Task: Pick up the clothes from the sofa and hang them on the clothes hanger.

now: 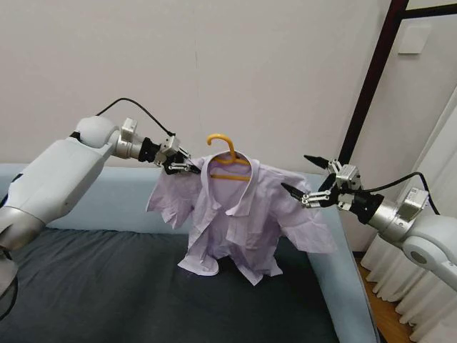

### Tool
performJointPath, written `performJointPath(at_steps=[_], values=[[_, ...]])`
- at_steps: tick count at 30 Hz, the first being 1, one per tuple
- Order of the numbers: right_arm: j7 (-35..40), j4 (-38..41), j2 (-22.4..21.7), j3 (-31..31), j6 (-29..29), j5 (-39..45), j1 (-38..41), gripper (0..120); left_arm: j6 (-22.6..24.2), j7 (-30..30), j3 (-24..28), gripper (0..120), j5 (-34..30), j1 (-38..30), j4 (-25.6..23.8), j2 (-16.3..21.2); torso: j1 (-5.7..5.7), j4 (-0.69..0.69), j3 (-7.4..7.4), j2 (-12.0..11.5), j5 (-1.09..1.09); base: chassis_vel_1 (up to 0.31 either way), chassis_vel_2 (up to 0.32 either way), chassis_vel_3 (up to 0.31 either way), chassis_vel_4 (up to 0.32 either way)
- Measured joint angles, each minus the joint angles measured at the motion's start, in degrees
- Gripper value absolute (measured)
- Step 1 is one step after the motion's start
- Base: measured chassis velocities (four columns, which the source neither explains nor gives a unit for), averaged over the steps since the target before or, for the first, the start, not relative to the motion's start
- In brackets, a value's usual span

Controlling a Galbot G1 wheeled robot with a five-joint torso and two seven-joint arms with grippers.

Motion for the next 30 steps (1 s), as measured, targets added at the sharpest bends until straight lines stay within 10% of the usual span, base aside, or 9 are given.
performJointPath(at_steps=[12,30], values=[[-6.32,-5.74,-0.03,0.00,-5.72,-7.07,0.05,100,-2.51,1.52,-0.14,2,5.02,1.59,4.19,-9.06,0.00,-0.01,0.00,0.00,0.01,0.000,0.000,0.000,0.000],[-15.73,-12.41,2.40,1.17,-2.20,-8.34,-0.41,36,-2.98,2.53,-0.25,2,5.89,1.17,5.86,-10.94,0.00,0.00,0.00,0.00,-0.01,0.000,0.000,0.000,0.000]])
